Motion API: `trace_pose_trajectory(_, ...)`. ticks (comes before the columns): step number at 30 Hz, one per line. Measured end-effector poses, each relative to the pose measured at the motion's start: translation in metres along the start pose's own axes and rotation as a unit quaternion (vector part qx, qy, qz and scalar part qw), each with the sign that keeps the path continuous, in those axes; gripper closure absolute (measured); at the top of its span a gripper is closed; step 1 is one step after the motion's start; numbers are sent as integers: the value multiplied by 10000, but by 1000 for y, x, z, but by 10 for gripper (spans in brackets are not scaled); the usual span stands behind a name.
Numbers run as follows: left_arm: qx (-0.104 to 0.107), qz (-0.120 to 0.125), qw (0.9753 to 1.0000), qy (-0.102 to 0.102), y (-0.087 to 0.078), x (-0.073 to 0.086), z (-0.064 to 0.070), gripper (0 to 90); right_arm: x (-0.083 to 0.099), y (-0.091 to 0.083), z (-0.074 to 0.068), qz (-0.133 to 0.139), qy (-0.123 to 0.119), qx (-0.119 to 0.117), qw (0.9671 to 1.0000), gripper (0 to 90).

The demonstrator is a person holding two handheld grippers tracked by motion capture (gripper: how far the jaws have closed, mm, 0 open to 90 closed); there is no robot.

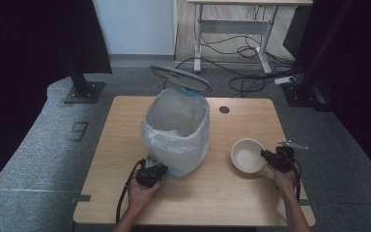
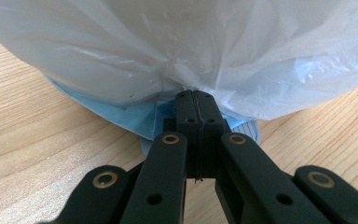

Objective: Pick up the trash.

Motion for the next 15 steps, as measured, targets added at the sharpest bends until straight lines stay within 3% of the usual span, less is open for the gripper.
trace_pose_trajectory(6, -7, 4, 10000, 7, 0, 0, 0, 900, 0, -12, -3, 241, 165, -216, 9993, 825)
trace_pose_trajectory(15, 17, 0, 10000, -4, 0, 0, 0, 900, -10, -30, -1, 600, 234, -255, 9976, 830)
Point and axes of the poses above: each handheld gripper's, and its own axes: y roughly forward along the jaws, x roughly out of its underside, z roughly to its right, the point moved 9 cm from there along y, roughly forward along the jaws, and after that the axes turned 14 degrees about -y, right-handed, at the moved point
